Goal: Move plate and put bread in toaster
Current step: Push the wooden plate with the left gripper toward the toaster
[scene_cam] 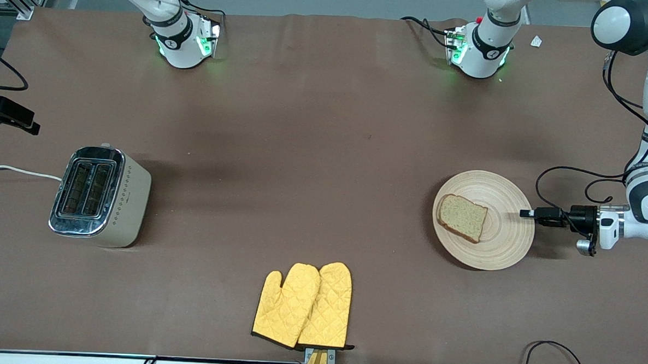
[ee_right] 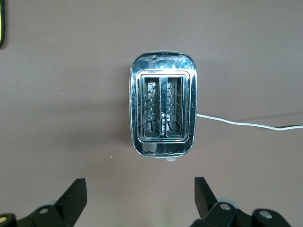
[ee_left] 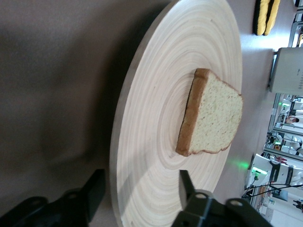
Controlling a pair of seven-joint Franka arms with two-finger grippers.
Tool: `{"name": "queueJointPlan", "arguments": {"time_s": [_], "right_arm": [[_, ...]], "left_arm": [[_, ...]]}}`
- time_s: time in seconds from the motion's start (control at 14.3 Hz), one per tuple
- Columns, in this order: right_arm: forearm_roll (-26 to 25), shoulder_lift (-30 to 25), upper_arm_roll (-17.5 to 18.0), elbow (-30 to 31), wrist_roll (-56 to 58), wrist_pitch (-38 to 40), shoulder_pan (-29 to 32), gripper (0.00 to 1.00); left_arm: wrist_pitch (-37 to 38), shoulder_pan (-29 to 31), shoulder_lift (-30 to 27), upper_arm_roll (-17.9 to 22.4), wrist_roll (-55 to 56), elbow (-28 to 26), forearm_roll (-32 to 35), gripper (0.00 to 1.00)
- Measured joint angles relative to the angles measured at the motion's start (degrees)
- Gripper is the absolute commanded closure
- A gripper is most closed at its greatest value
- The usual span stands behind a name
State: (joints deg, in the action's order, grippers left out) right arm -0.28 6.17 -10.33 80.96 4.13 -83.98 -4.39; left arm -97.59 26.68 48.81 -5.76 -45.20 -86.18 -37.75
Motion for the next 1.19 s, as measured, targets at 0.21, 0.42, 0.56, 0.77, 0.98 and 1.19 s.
{"name": "queueJointPlan", "arguments": {"time_s": [0.21, 0.42, 0.56, 0.77, 0.98, 1.19], "right_arm": [[0.0, 0.0, 0.0, 0.0, -0.04, 0.01, 0.0, 0.0], [0.0, 0.0, 0.0, 0.0, -0.04, 0.02, 0.0, 0.0], [0.0, 0.0, -0.01, 0.0, -0.05, 0.02, 0.01, 0.0], [0.08, 0.0, -0.04, 0.0, -0.05, 0.04, 0.06, 0.0], [0.11, 0.0, -0.05, 0.0, -0.05, 0.05, 0.08, 0.0], [0.12, 0.0, -0.07, 0.0, -0.05, 0.05, 0.14, 0.0]], "left_arm": [[-0.08, 0.44, 0.01, 0.03, -2.22, 0.19, -0.56, 1.0], [0.9, 0.67, -0.06, -0.71, -4.43, 0.81, -1.39, 1.0], [0.32, 0.57, -0.13, -3.52, -4.01, 1.07, -1.39, 1.0], [-1.21, -0.76, -0.82, -13.17, 8.06, 1.5, -1.42, 1.0], [-10.87, -4.66, -1.69, -24.73, 23.22, 1.65, -1.4, 1.0], [-21.35, -12.26, -1.78, -29.96, 32.56, 1.38, -2.98, 1.0]]}}
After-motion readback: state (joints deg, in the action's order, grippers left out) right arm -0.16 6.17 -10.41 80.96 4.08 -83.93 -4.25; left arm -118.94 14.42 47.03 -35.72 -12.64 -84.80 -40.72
